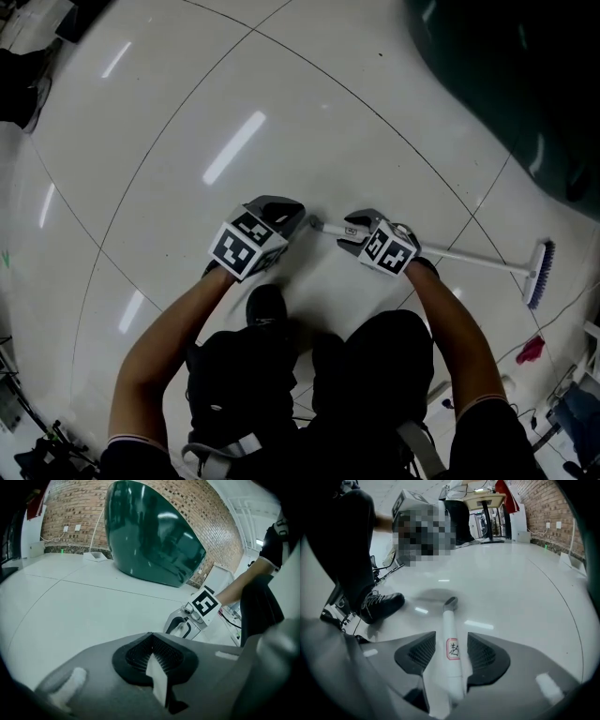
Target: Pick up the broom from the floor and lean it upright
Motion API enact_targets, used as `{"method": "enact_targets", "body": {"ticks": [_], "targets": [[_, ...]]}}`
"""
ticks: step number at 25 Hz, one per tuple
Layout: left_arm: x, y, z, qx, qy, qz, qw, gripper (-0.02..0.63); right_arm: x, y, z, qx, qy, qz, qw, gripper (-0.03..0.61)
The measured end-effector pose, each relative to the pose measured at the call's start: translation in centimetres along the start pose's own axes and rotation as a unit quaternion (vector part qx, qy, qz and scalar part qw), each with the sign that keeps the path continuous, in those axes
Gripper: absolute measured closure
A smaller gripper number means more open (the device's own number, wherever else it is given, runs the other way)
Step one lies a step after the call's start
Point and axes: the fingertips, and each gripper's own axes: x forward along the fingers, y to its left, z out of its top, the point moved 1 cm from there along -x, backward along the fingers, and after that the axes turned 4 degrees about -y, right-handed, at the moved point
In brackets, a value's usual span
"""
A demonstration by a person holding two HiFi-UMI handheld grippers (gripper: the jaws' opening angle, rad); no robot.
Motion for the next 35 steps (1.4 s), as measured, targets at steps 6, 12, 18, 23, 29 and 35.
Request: {"method": "enact_targets", "body": {"ticks": [6,12,18,23,29,35], "targets": [[-0.4,-0.2,-0.6,0.005,0.009,-0.002,0.9999,0.615,0.4,-0.2,-0.4,-0.031,0.025,-0.012,0.999,0.472],[-1.4,-0.8,1.6,0.025,-0.006,-0.005,0.9996,0.615,-1.5,-0.1,1.5,-0.037,0.028,-0.021,0.999,0.477],[-6.1,-0.5,6.9,0.027,-0.038,0.011,0.9988,0.615,-8.5,-0.1,7.2,-0.033,0.005,-0.053,0.998,0.479],[-11.6,-1.8,12.8,0.021,-0.055,0.02,0.9981,0.615,-16.0,1.0,13.6,-0.03,-0.027,-0.082,0.996,0.479],[-18.3,-6.9,20.7,0.036,-0.057,0.008,0.9977,0.615,-27.0,3.2,21.9,-0.018,-0.072,-0.121,0.99,0.479],[-24.8,-11.4,29.3,0.081,-0.075,0.005,0.9938,0.615,-38.8,4.9,29.8,0.012,-0.124,-0.186,0.975,0.477]]}}
